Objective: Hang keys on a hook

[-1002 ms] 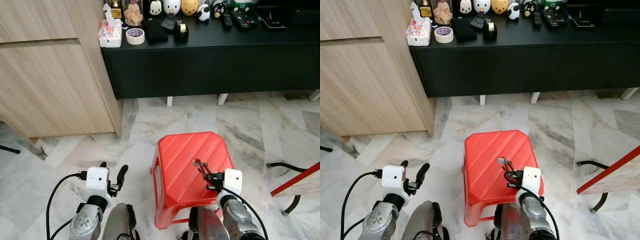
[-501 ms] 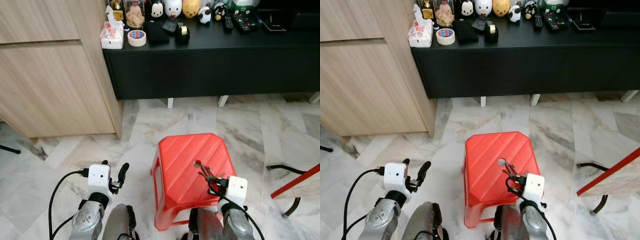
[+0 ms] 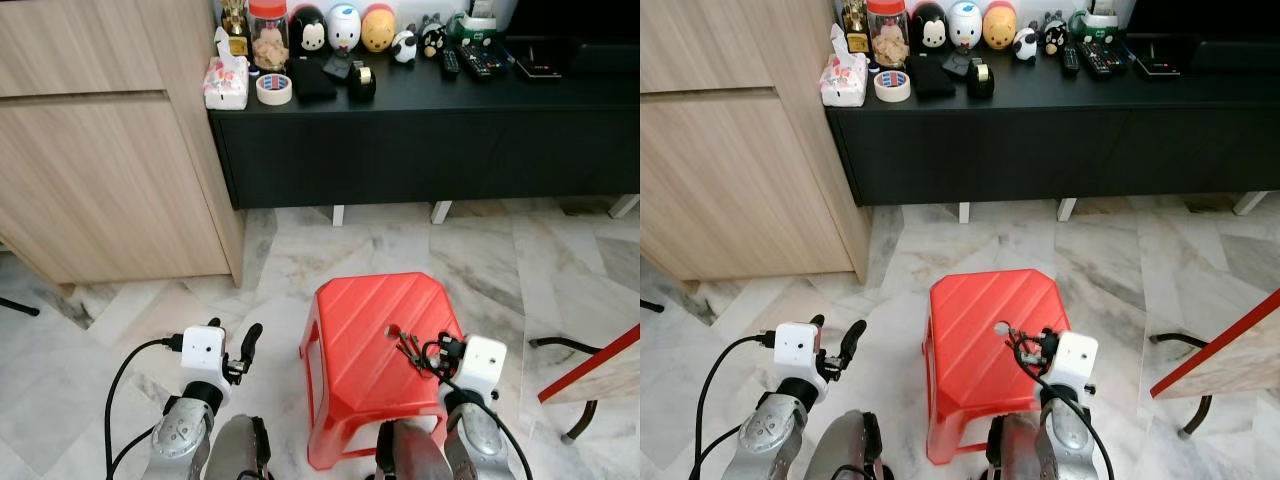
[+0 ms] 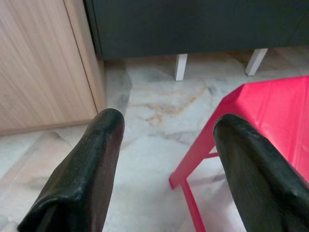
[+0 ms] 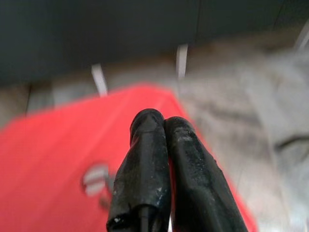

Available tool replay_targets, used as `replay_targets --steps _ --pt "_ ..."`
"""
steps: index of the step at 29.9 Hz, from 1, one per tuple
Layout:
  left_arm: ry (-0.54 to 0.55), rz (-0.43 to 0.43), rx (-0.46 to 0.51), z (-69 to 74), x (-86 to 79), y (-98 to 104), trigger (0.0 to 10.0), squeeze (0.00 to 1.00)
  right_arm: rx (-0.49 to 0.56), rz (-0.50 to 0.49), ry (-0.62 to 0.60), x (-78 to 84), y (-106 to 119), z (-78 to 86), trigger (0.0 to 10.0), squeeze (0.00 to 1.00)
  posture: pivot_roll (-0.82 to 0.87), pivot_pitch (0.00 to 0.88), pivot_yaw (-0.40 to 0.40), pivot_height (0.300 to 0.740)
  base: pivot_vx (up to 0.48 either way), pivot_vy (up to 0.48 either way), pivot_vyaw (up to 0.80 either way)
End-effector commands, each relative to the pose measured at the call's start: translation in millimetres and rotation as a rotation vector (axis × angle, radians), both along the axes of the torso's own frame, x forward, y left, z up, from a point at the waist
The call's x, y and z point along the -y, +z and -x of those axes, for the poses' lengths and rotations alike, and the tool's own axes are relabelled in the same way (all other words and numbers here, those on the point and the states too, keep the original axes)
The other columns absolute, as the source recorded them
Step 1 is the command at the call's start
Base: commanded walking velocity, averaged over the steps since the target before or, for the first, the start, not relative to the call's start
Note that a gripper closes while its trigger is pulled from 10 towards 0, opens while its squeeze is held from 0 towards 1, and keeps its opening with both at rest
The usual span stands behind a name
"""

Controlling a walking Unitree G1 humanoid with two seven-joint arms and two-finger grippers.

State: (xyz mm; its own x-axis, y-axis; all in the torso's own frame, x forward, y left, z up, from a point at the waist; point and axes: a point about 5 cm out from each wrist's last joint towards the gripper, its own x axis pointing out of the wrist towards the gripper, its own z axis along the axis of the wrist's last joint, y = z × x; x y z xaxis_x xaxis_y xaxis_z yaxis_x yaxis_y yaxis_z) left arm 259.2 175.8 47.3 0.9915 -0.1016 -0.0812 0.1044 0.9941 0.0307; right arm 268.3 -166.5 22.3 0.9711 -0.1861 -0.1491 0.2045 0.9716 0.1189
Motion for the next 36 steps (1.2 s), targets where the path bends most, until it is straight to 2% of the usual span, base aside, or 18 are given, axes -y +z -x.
replay_targets --steps 1,9,10,26,31,36 --pt "0.001 -0.013 -0.011 0.8 0.3 -3.8 10.0 0.0 0.035 0.03 -0.044 6.3 4.9 3.2 10.0 0.0 0.05 0.086 -0.052 0.622 0.0 0.0 0.0" --pt "0.006 -0.006 0.0 -3.0 3.0 -4.4 10.0 0.0 0.174 0.081 -0.073 12.3 32.9 1.5 10.0 0.0 0.04 0.072 -0.058 0.622 0.0 0.0 0.0" --pt "0.006 -0.004 0.004 -3.6 3.6 -4.3 10.0 0.0 0.181 0.088 -0.076 12.6 35.0 1.9 10.0 0.0 0.04 0.072 -0.058 0.632 0.0 0.0 0.0" --pt "0.018 0.004 -0.006 -6.0 2.1 -9.9 10.0 0.0 0.16 0.083 -0.069 10.7 35.9 0.8 10.0 0.0 0.03 0.067 -0.066 0.737 0.0 0.0 0.0" --pt "0.027 0.002 -0.035 -4.6 -0.4 -17.0 10.0 0.0 0.141 0.073 -0.045 7.6 33.8 0.1 10.0 0.0 0.03 0.063 -0.066 0.74 0.0 0.0 0.0" --pt "0.069 -0.01 -0.097 1.3 -14.4 -30.3 10.0 0.0 0.113 0.061 -0.006 2.7 29.4 0.2 10.0 0.0 0.03 0.055 -0.07 0.74 0.0 0.0 0.0"
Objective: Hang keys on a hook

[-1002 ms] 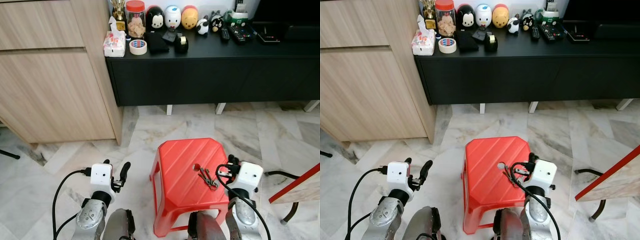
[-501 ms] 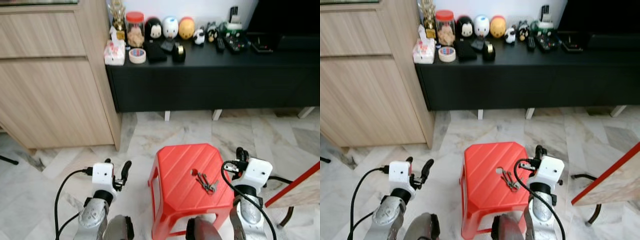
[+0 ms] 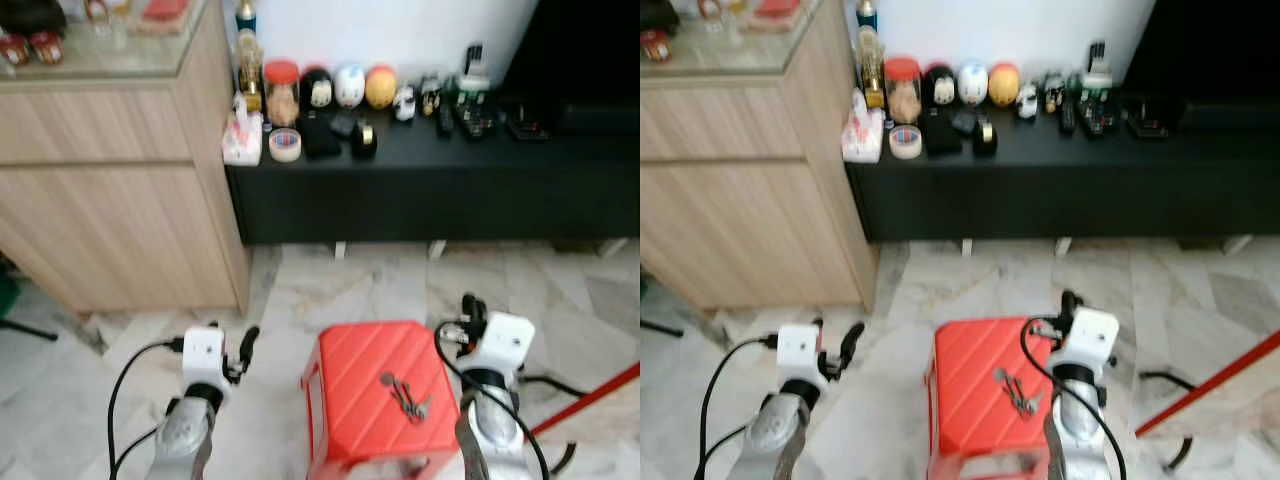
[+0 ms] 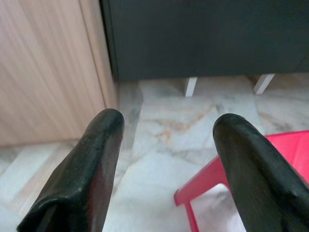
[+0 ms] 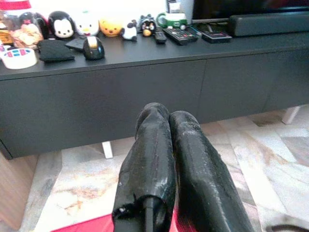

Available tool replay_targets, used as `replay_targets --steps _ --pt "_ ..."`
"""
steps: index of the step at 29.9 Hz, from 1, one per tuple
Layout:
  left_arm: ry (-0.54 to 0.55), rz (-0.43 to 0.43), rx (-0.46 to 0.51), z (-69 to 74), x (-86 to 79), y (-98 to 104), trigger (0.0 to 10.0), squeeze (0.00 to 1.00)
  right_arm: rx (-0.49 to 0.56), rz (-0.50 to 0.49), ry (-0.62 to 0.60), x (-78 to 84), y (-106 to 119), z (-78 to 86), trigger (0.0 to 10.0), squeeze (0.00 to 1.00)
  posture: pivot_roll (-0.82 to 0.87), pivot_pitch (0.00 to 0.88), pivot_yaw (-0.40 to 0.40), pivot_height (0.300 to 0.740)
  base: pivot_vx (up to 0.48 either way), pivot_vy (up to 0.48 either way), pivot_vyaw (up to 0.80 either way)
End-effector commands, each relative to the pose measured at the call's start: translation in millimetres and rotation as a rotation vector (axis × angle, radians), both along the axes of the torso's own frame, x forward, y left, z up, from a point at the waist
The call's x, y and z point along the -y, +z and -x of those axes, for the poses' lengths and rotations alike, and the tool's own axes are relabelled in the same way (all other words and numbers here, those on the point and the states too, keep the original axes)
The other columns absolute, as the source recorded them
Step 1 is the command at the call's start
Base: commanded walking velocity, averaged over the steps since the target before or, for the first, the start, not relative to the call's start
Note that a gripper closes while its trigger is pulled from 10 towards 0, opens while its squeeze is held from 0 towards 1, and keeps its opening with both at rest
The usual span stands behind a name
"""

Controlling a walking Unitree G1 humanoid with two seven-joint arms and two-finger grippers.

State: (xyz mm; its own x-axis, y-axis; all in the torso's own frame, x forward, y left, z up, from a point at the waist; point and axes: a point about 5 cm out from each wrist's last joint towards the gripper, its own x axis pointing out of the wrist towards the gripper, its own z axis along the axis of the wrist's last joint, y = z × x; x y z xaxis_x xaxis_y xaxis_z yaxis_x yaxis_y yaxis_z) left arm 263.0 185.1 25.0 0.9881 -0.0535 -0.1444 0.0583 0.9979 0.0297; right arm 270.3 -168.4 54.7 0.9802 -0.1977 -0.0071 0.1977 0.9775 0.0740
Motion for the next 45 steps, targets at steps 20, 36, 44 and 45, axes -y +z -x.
replay_targets --steps 20,36,44,45 --pt "0.176 -0.059 -0.411 55.6 -50.4 -69.8 10.0 0.0 -0.032 -0.02 0.006 0.3 -4.3 1.0 10.0 0.0 0.03 0.042 -0.07 0.74 0.0 0.0 0.0" --pt "0.255 -0.057 -0.621 97.3 -61.6 -96.8 10.0 0.0 -0.044 -0.032 0.01 -4.9 -7.3 1.1 10.0 0.0 0.03 0.024 -0.056 0.74 0.0 0.0 0.0" --pt "0.247 -0.047 -0.648 103.5 -57.8 -101.1 10.0 0.0 -0.046 -0.033 0.009 -4.4 -8.4 1.9 10.0 0.0 0.03 0.011 -0.054 0.74 0.0 0.0 0.0" --pt "0.245 -0.047 -0.651 104.2 -57.5 -101.6 10.0 0.0 -0.047 -0.033 0.009 -4.4 -8.4 1.8 10.0 0.0 0.02 0.006 -0.052 0.74 0.0 0.0 0.0"
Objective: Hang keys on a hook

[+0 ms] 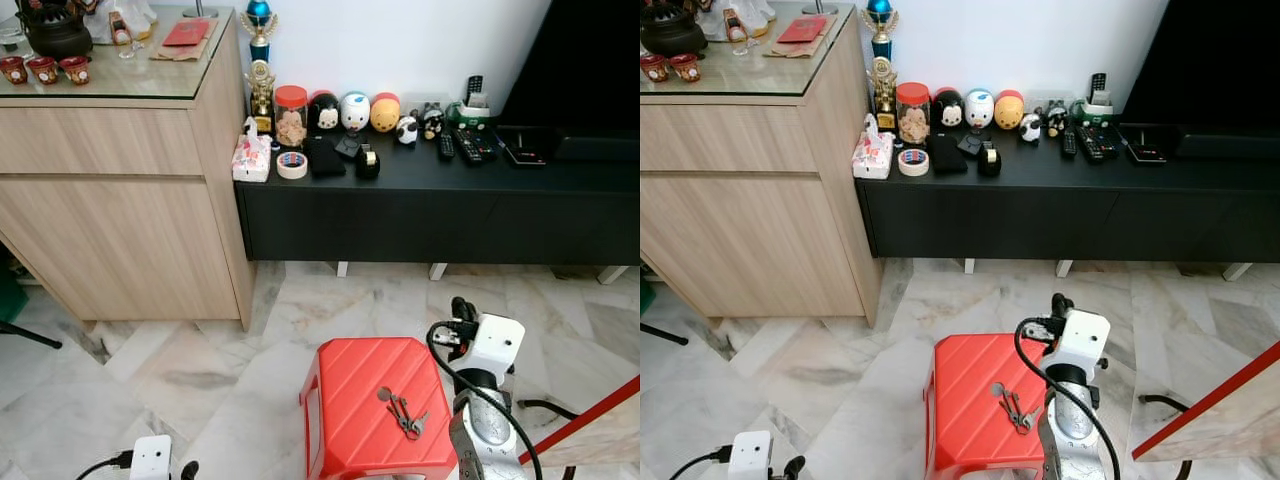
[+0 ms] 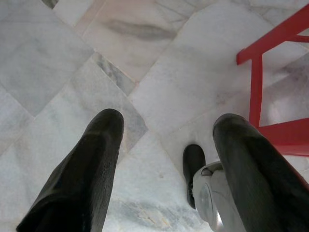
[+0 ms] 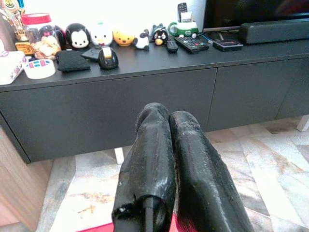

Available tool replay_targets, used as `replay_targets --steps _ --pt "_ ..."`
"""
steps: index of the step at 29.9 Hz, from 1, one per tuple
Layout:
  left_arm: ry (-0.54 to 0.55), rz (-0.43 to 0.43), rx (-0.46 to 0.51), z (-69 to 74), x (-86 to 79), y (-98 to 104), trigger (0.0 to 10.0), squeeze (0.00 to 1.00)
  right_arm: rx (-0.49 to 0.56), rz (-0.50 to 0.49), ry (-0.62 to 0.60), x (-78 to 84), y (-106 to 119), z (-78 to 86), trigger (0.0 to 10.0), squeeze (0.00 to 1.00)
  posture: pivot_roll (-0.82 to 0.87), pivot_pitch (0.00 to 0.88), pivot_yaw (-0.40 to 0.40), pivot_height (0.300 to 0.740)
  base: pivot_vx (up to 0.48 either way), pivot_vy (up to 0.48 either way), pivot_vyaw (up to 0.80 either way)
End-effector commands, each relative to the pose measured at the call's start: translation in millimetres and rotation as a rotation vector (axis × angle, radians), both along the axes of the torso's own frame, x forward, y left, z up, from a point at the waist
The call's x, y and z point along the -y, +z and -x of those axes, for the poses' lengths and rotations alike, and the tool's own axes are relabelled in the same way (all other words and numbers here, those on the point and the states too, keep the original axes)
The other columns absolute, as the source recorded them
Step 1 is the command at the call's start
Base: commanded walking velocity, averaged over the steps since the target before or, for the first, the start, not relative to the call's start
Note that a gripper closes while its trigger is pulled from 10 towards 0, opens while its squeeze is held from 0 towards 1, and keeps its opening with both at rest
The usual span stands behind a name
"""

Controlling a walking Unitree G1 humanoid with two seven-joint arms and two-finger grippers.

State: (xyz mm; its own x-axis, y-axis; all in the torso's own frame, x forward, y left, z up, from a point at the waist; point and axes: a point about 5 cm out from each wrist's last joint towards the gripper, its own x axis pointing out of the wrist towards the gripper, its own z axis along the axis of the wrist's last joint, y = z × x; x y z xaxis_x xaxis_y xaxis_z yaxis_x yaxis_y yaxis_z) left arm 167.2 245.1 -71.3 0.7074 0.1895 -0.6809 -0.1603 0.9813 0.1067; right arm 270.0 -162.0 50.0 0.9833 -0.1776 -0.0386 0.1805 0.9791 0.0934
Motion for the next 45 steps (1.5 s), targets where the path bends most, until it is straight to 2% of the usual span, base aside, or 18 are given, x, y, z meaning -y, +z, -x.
replay_targets --steps 1,20,45 --pt "-0.009 0.005 -0.042 9.2 3.0 -5.8 10.0 0.0 -0.019 -0.008 -0.012 2.1 -3.7 1.4 10.0 0.0 0.02 0.005 -0.052 0.74 0.0 0.0 0.0" --pt "-0.003 0.011 -0.103 22.4 1.9 -12.2 10.0 0.0 -0.027 -0.014 0.003 -2.8 -5.0 -0.8 10.0 0.0 0.02 0.0 -0.049 0.74 0.0 0.0 0.0" --pt "0.0 0.017 -0.124 24.9 3.1 -14.2 10.0 0.0 -0.029 -0.017 -0.004 -2.4 -4.8 -3.1 10.0 0.0 0.03 0.0 -0.051 0.74 -0.302 0.0 0.0"
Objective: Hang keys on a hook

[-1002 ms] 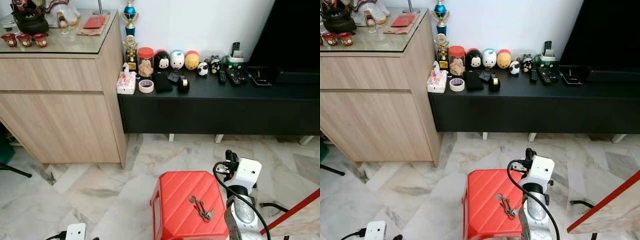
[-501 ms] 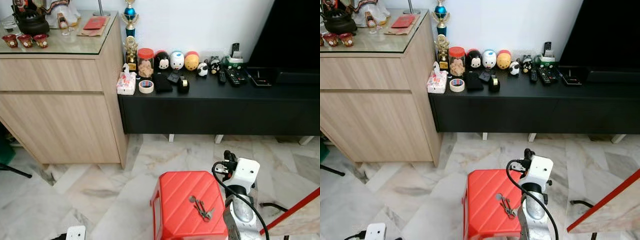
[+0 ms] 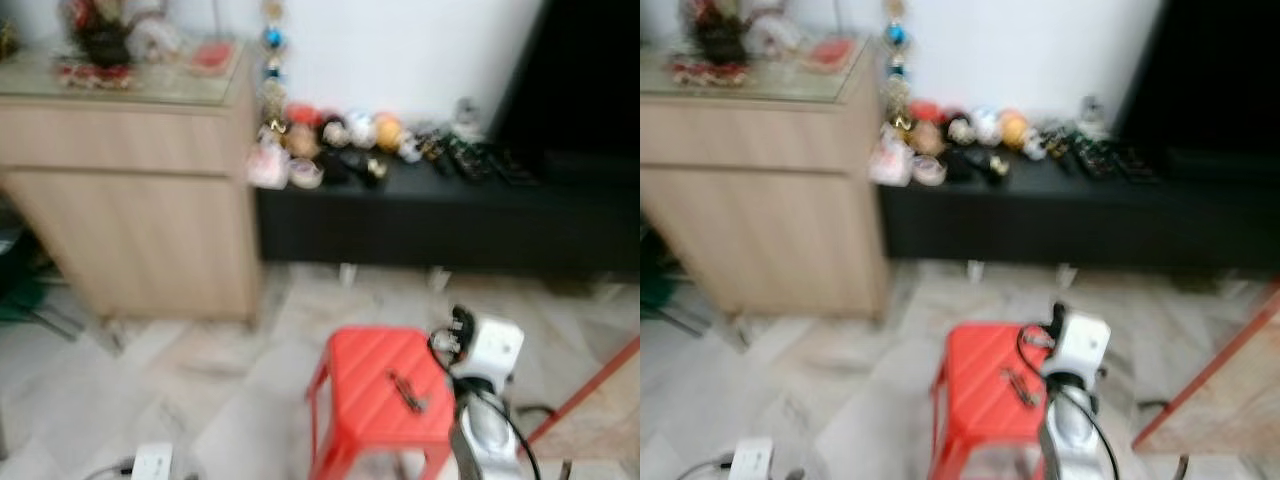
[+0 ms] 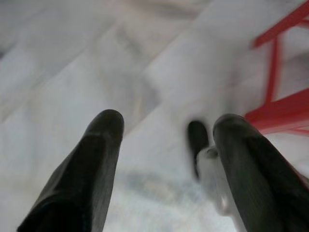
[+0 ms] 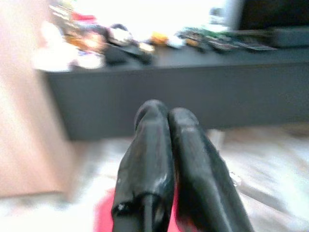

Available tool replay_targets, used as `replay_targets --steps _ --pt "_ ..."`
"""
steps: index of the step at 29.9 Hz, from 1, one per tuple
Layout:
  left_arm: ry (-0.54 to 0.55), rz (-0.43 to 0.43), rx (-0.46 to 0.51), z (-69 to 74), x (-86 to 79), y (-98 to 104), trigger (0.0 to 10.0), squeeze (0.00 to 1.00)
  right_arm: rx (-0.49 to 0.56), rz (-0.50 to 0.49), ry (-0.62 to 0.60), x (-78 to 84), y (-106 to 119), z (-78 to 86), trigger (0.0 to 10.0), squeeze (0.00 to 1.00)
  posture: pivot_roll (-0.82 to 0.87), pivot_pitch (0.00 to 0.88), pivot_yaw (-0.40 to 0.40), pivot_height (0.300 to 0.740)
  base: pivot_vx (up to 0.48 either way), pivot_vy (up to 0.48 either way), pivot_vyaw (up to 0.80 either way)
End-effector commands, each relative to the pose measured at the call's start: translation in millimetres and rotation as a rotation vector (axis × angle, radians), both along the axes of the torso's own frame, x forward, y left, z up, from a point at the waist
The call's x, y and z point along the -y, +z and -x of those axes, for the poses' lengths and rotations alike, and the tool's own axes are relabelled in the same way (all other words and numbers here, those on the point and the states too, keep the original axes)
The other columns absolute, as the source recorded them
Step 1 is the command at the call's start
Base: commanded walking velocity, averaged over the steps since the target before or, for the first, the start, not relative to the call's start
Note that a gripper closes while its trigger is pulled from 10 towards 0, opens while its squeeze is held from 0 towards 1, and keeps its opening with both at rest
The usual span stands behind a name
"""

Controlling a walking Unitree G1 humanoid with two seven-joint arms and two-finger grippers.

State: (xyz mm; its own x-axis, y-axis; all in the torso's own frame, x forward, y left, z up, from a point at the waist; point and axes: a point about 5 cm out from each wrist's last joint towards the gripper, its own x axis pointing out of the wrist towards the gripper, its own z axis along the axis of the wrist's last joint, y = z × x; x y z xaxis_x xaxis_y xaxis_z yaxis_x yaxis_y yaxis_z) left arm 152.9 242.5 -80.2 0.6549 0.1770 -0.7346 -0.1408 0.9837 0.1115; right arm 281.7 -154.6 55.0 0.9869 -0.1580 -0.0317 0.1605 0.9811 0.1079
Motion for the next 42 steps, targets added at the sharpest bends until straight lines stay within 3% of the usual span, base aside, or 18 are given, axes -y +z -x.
replay_targets --steps 1,11,27,42 --pt "0.011 0.01 -0.047 10.6 0.5 -5.3 10.0 0.0 -0.038 -0.003 -0.023 5.1 -9.8 8.7 10.0 0.0 0.03 0.0 -0.051 0.74 -0.311 0.0 0.0" --pt "0.011 0.011 -0.043 11.0 1.0 -5.4 10.0 0.0 -0.044 -0.004 -0.024 4.2 -11.2 9.5 10.0 0.0 0.03 0.002 -0.051 0.74 -0.306 0.0 0.0" --pt "0.002 0.006 -0.031 7.6 3.3 -4.5 10.0 0.0 -0.043 -0.001 -0.028 4.2 -10.6 8.6 10.0 0.0 0.04 0.015 -0.056 0.74 0.0 0.0 0.0" --pt "-0.002 0.014 -0.014 4.6 7.3 -4.0 10.0 0.0 -0.041 0.0 -0.033 3.8 -9.9 8.7 10.0 0.0 0.04 0.022 -0.057 0.74 0.0 -0.262 0.0"
